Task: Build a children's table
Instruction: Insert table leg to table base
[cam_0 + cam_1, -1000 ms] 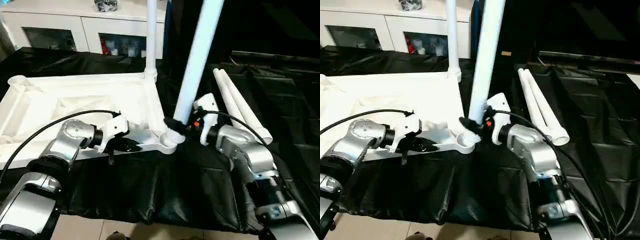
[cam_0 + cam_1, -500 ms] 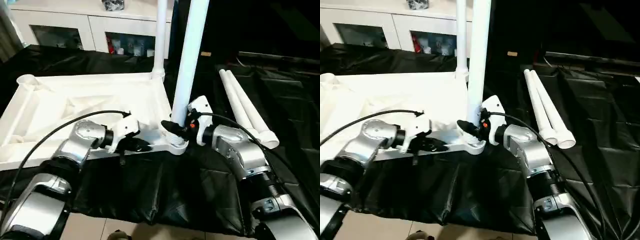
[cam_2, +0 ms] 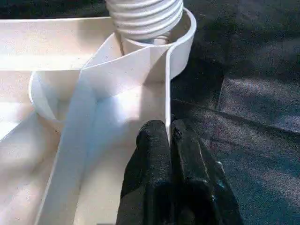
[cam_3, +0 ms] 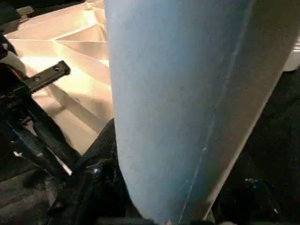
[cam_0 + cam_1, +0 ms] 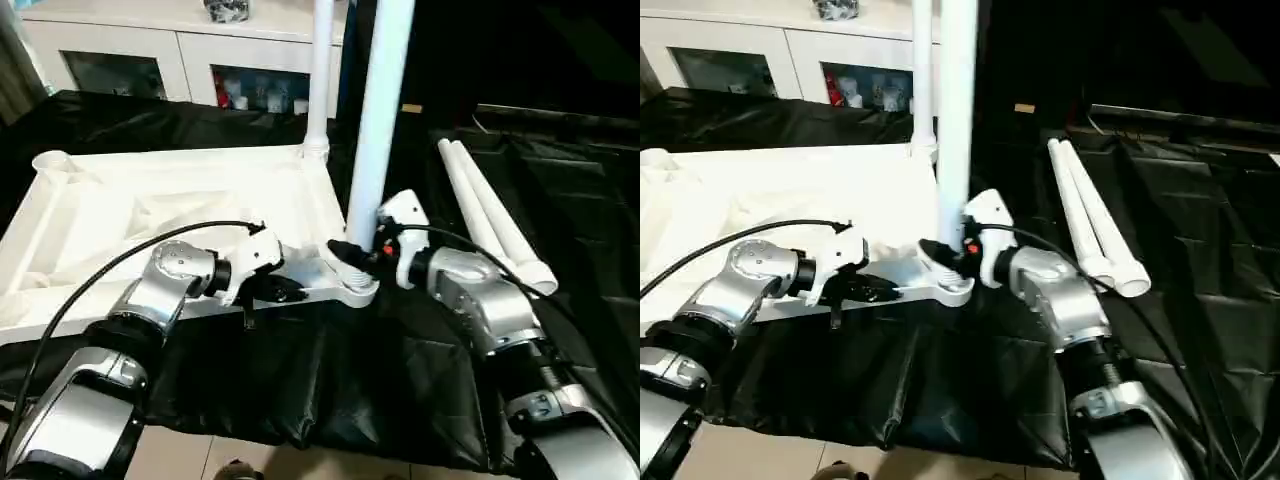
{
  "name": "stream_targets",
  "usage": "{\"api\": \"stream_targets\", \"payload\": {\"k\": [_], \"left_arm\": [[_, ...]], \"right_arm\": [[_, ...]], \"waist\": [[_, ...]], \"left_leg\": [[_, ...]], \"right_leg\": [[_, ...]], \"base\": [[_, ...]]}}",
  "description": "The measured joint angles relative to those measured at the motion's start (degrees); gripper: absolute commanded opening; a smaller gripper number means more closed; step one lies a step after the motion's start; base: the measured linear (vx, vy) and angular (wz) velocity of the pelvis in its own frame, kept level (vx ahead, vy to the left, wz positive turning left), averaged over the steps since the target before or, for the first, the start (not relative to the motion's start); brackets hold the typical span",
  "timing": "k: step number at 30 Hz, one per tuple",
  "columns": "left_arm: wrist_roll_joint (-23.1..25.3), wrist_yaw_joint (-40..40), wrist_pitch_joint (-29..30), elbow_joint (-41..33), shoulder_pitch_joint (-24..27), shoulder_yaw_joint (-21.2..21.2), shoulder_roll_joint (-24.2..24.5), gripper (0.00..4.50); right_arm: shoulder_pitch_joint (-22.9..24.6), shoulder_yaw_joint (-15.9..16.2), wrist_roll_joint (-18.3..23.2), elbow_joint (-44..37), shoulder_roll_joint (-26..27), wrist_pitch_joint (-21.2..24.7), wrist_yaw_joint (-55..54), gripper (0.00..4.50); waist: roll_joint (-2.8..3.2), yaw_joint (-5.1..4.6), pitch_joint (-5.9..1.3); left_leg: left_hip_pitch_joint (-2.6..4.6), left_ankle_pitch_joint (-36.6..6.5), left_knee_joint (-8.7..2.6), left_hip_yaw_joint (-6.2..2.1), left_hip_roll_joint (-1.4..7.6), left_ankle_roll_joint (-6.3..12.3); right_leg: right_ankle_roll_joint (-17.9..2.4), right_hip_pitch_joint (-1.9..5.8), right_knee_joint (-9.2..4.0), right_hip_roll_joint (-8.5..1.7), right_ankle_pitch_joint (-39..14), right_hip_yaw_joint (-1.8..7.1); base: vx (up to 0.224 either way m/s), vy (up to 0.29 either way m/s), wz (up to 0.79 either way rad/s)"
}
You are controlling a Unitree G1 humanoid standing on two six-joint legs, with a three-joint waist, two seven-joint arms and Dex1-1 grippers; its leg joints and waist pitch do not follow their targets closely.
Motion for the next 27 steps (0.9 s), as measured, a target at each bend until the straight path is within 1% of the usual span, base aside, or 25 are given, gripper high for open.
{"api": "stream_targets", "payload": {"k": [4, 12, 20, 27], "left_arm": [[0.05, 0.01, -0.07, 0.59, -0.03, 0.32, -0.07, 0.0], [0.07, -0.02, -0.24, 1.43, -0.34, 0.51, -0.33, 0.0], [0.16, 0.14, -0.31, 1.93, -0.67, 0.56, -0.67, 0.0], [0.16, 0.09, -0.38, 2.04, -0.72, 0.57, -0.68, 0.0]], "right_arm": [[0.37, -0.3, 0.08, -0.37, -0.3, 0.18, -0.08, 1.91], [0.71, -1.42, 1.76, -0.8, 0.22, 1.69, -0.12, 1.91], [1.13, -1.17, 2.24, -1.47, 0.4, 3.56, 0.76, 1.91], [1.11, -1.46, 2.2, -1.13, 0.7, 3.32, 0.16, 1.91]], "waist": [[0.12, -0.11, -0.07], [0.3, -0.18, -0.18], [0.36, -0.14, -0.15], [0.41, -0.14, -0.16]], "left_leg": [[0.04, 0.0, 0.0, -0.01, 0.0, 0.0], [0.04, 0.0, 0.0, -0.03, 0.0, 0.0], [0.02, 0.0, 0.0, -0.03, 0.0, 0.0], [0.03, 0.0, 0.0, -0.03, 0.0, 0.0]], "right_leg": [[0.0, 0.03, 0.0, 0.0, 0.0, 0.0], [0.0, 0.03, 0.0, 0.01, 0.0, -0.01], [0.0, 0.03, -0.02, 0.01, 0.0, -0.02], [0.01, 0.03, -0.03, 0.01, -0.01, -0.02]], "base": [[0.0, 0.0, 0.0], [0.0, 0.0, 0.0], [0.0, 0.0, 0.0], [0.0, 0.0, 0.0]]}}
